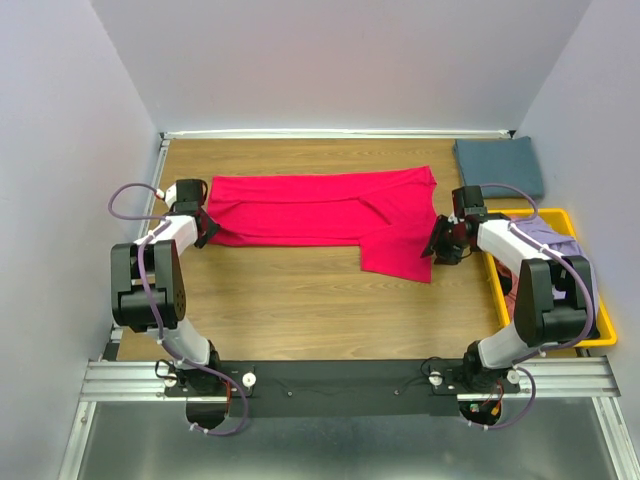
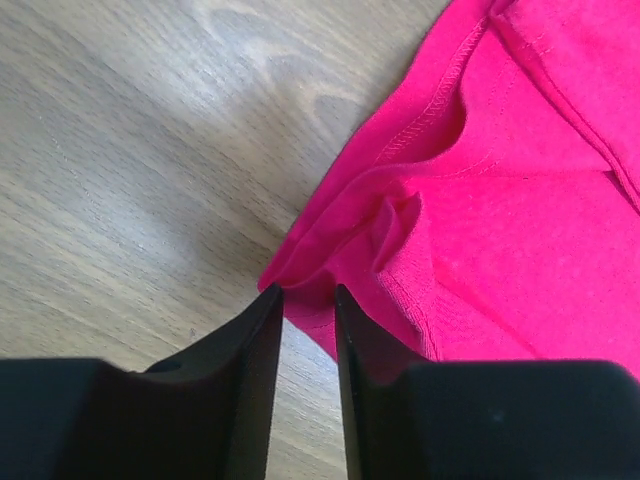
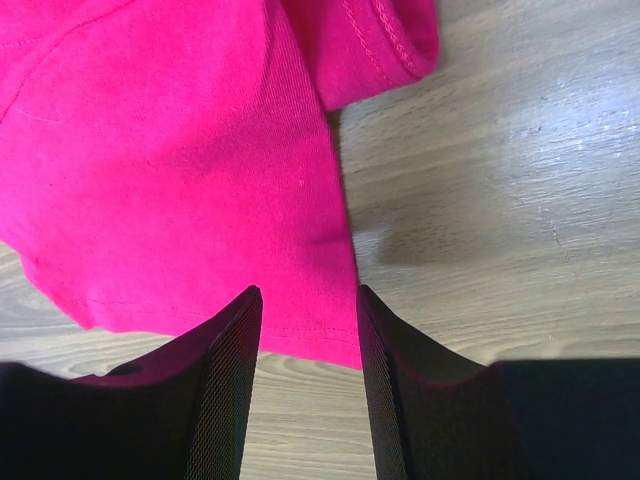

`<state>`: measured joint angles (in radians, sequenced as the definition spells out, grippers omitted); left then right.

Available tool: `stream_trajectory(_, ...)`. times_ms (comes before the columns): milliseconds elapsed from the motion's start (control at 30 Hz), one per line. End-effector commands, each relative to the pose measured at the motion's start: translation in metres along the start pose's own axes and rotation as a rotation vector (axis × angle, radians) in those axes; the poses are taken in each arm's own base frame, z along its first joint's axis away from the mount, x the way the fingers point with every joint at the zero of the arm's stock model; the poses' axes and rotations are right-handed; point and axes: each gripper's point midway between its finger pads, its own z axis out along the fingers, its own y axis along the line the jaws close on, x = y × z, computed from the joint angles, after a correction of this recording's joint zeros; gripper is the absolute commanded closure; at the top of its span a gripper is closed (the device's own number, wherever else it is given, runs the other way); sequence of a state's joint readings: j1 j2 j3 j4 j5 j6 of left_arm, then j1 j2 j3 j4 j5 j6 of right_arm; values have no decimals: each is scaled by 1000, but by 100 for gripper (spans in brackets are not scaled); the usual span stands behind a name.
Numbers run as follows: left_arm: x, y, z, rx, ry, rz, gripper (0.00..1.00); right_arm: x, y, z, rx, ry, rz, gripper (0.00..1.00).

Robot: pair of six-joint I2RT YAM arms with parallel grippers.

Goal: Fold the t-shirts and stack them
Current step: Fold the tshirt

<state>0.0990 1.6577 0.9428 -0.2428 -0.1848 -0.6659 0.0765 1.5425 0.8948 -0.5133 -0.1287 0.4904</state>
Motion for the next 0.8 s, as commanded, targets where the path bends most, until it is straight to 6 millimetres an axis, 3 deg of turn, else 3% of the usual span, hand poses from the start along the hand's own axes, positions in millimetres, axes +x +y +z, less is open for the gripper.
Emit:
stream_trajectory(0,-6,-2,4,1,-15,-17,70,0,3,-1,-28,-11,15,50)
stream_trajectory(67,-2,0,5,-1,-8,-12,76,1,3,2,-27,-5,14,50)
stream_trajectory(100,0,1,5,-2,-4,-9,86,3,2,3,-26,0,15,50)
stream_trajectory(200,5,6,1,-4,-4,-3,98,3,2,5,-26,3,14,50)
stream_trajectory(500,5,22,-32,27,-100,-41,99,4,-1,5,-17,-5,7,50)
stream_trajectory(767,29,48,-26,-27,-44,-130,94,8,-14,7,41,-12,15,50)
